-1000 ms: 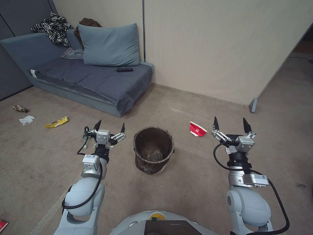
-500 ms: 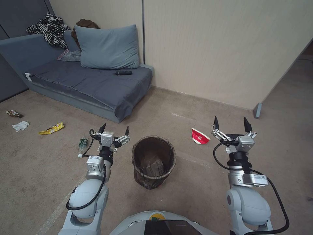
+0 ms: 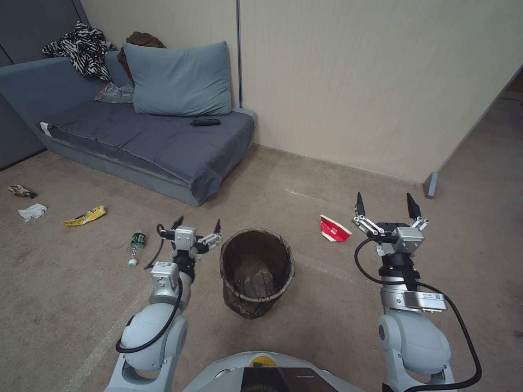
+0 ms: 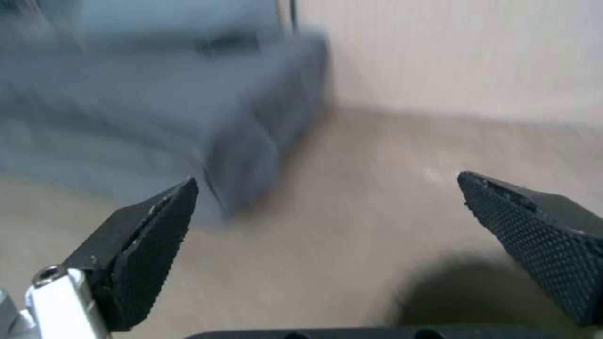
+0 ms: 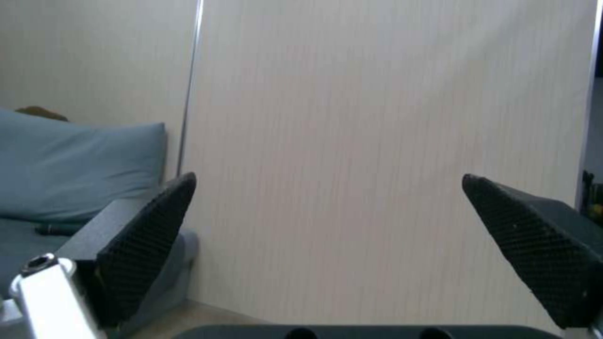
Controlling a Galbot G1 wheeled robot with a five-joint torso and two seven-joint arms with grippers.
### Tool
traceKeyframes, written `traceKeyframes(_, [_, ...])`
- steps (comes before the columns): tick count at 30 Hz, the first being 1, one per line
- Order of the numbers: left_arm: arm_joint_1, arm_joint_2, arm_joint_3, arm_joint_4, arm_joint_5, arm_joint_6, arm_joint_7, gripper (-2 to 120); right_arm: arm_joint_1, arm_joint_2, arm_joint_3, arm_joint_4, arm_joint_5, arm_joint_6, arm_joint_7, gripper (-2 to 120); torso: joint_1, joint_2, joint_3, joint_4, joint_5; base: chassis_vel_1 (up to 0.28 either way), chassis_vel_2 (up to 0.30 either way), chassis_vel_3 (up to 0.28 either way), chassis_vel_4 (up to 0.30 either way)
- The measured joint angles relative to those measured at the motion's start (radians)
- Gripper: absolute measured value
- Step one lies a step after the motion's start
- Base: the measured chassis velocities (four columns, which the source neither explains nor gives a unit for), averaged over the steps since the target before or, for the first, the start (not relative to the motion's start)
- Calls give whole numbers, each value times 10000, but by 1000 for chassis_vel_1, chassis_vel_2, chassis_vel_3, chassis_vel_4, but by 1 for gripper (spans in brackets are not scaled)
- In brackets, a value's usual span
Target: Pick up the trash bin, then pick up the garbage from the floor and place it into the trash bin.
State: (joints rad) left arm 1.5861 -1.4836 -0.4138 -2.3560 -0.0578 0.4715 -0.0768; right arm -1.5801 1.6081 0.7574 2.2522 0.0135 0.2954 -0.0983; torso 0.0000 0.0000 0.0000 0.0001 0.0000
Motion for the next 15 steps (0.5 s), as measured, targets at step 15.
traceKeyframes(15, [16, 57, 264, -72, -2111, 2638, -1372, 100, -54, 0, 7, -45, -47, -38, 30, 100, 0, 0, 0, -1, 0, 0, 0, 0, 0])
